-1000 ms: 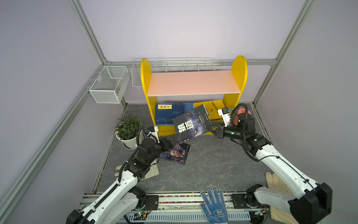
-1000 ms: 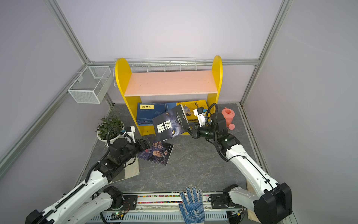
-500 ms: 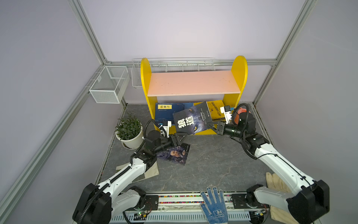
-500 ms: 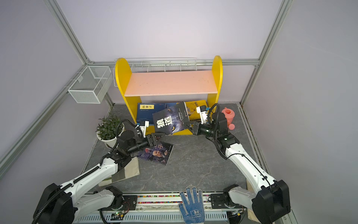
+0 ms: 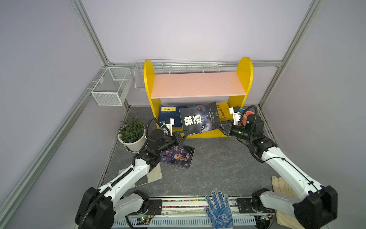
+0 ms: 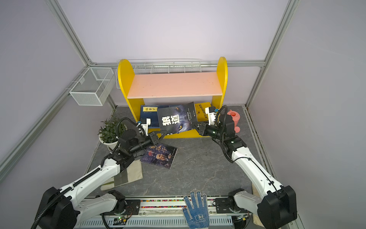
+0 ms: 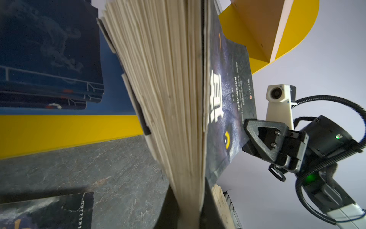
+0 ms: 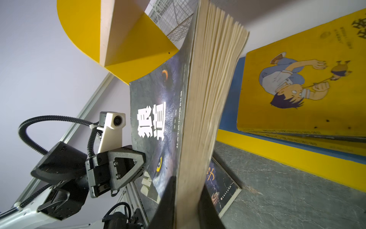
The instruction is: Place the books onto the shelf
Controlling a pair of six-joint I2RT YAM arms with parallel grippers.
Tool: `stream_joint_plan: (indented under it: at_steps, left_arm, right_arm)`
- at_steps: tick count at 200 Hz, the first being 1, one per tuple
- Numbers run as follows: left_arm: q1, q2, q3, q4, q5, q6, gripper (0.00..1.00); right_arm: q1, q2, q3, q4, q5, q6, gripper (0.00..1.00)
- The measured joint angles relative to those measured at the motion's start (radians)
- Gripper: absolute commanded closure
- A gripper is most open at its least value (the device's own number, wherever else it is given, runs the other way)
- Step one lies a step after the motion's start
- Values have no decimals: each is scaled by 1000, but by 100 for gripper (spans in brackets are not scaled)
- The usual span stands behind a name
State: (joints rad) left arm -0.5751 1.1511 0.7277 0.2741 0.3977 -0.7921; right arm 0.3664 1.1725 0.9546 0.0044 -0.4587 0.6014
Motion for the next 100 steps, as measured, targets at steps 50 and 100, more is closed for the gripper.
stream_joint_plan:
  at_steps: [50,100]
  left_arm:
    - [-79,208,209,-12,-76,61,100]
    - [-78,451,399,2,-150,67,100]
  right_arm:
    - [2,-63,7,-183,323,-73,45]
    - [-42,-219,2,-352,570,-89,43]
